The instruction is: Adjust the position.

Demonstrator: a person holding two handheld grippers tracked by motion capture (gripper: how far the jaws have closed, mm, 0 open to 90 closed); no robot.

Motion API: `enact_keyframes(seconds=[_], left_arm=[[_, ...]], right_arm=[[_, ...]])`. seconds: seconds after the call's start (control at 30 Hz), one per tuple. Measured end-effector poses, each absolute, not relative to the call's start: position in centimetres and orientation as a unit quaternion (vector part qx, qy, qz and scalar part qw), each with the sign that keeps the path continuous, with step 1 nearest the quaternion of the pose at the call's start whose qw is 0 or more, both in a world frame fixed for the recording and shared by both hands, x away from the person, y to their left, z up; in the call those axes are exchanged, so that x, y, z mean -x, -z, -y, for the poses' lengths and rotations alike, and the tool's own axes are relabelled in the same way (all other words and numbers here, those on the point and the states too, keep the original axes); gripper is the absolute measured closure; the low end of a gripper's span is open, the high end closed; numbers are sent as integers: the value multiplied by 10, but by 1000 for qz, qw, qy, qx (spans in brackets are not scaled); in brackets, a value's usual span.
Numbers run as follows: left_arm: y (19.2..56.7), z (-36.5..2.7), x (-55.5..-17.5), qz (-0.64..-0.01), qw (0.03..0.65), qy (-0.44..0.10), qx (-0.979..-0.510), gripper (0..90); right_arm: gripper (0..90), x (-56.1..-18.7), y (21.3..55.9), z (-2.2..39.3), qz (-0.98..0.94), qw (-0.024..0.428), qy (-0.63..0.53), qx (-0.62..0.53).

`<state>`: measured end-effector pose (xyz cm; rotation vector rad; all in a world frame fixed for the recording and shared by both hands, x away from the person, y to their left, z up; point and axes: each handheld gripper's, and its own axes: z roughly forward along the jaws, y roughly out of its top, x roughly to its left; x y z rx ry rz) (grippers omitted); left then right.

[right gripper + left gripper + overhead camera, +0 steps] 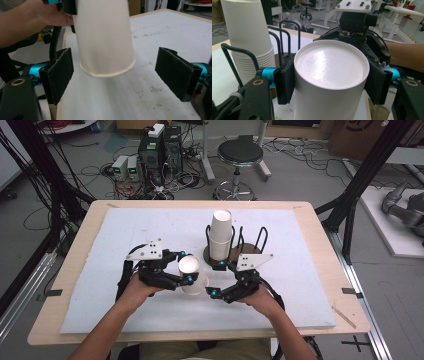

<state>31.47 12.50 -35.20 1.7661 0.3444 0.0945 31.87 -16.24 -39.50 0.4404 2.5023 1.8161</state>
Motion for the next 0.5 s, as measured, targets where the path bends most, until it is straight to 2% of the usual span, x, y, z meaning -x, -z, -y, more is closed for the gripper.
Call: enact_keyframes(seconds=[0.5], left_arm=[[355,-112,-311,-134,634,-10,-761,342]], right_arm=[[155,-316,401,138,-807,-3,-580,-111]])
